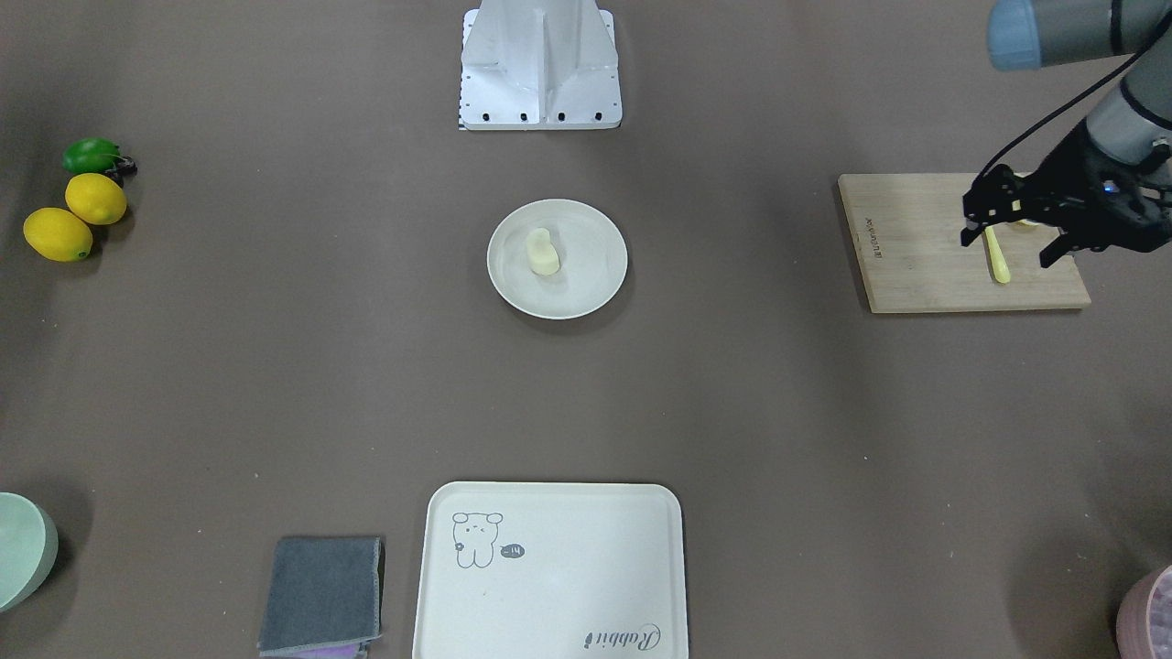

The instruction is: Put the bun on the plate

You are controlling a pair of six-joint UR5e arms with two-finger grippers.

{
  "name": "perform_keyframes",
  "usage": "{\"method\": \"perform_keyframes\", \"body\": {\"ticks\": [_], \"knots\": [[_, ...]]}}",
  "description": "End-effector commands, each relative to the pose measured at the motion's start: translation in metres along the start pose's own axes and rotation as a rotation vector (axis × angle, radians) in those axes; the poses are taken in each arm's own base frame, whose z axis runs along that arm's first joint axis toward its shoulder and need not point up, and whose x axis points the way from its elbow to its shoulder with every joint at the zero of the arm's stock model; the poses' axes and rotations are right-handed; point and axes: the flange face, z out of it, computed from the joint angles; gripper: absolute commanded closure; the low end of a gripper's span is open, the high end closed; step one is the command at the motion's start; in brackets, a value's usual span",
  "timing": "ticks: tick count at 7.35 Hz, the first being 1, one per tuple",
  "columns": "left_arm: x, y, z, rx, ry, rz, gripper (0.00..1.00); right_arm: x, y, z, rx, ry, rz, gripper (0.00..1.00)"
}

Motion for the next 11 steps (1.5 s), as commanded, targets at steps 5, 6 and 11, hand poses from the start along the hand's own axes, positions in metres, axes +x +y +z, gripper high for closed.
{"method": "perform_keyframes", "body": {"ticks": [5,6,11], "knots": [[-0.148,0.067,-0.004,-0.020,0.031,-0.095,0.02,0.016,0.001,-0.004,-0.026,0.064,-0.031,0.00],[-0.163,0.077,-0.006,-0.019,0.025,-0.062,0.02,0.017,0.001,-0.008,-0.016,0.060,-0.028,0.00],[-0.221,0.102,-0.018,0.008,0.003,-0.060,0.02,0.013,-0.004,-0.008,-0.015,0.065,-0.036,0.00]]}}
